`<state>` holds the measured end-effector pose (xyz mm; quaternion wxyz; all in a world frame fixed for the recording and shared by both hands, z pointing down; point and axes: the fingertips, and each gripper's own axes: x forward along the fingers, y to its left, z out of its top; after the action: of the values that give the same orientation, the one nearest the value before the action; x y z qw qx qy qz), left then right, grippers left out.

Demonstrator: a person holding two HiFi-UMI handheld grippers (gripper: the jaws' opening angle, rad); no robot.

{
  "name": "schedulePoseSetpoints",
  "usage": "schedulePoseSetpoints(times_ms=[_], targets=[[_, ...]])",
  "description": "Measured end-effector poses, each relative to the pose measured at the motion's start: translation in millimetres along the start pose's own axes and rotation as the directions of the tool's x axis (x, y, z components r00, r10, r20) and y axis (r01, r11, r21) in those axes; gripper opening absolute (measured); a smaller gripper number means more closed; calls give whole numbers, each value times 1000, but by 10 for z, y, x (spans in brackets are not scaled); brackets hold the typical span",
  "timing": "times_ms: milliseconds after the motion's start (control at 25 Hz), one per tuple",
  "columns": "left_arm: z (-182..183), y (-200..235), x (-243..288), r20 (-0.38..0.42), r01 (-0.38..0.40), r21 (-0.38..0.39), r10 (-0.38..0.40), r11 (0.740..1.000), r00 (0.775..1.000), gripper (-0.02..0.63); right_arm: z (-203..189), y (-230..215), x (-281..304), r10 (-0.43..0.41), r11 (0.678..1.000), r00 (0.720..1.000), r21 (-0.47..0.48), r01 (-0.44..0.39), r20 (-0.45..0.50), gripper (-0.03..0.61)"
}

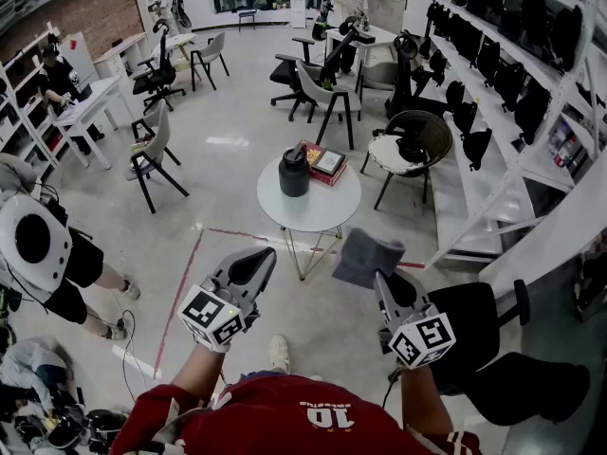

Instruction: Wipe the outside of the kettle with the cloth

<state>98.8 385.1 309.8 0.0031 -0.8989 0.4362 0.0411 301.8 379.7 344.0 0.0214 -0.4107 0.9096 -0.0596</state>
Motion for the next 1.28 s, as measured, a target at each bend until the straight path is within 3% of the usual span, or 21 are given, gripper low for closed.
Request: schedulePoseSetpoints(times_ms=[880,1280], targets=[[-280,-414,82,-19,1,14,-1,1000,1000,6,-190,-78,-458,4,1000,1000,-16,-4,-5,49],[-308,-323,40,-16,-53,-6,53,999,998,6,-383,-157,-242,29,999,998,25,-27,-50,49]])
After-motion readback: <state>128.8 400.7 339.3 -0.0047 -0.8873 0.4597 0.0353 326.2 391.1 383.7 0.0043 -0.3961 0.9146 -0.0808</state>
